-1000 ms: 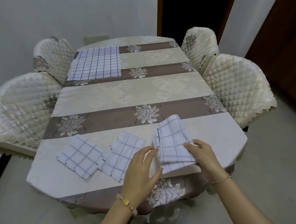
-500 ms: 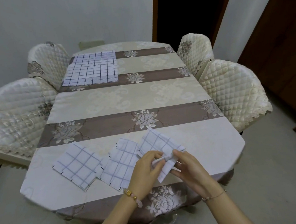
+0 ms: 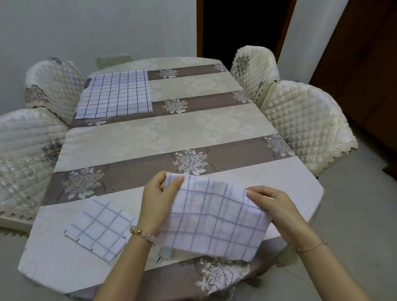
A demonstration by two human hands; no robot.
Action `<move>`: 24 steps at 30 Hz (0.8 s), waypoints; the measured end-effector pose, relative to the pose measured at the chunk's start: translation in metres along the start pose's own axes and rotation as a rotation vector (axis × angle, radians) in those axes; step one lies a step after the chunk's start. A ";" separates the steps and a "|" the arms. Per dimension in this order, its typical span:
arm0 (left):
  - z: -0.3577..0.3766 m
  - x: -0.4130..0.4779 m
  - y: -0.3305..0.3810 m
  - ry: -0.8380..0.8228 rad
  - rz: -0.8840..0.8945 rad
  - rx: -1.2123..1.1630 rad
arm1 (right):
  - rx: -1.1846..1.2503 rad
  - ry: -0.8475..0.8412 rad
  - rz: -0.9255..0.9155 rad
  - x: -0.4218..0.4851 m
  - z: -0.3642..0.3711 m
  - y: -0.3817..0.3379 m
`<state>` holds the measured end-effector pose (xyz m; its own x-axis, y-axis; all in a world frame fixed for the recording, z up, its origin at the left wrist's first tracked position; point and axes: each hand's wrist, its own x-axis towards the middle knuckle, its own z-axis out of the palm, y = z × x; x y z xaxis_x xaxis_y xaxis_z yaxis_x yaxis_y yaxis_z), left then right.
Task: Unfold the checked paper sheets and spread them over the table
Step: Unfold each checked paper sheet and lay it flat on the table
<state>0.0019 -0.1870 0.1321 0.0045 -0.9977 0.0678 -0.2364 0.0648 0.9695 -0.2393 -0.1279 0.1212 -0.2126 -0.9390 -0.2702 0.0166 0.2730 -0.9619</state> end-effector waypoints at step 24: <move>0.039 -0.072 -0.028 -0.335 0.064 0.456 | 0.311 -0.075 0.286 -0.028 0.038 0.039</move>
<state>-0.0301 -0.1178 0.0906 -0.3142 -0.9489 -0.0277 -0.6223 0.1839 0.7609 -0.1961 -0.0991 0.0892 -0.0850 -0.8505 -0.5190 0.3610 0.4592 -0.8116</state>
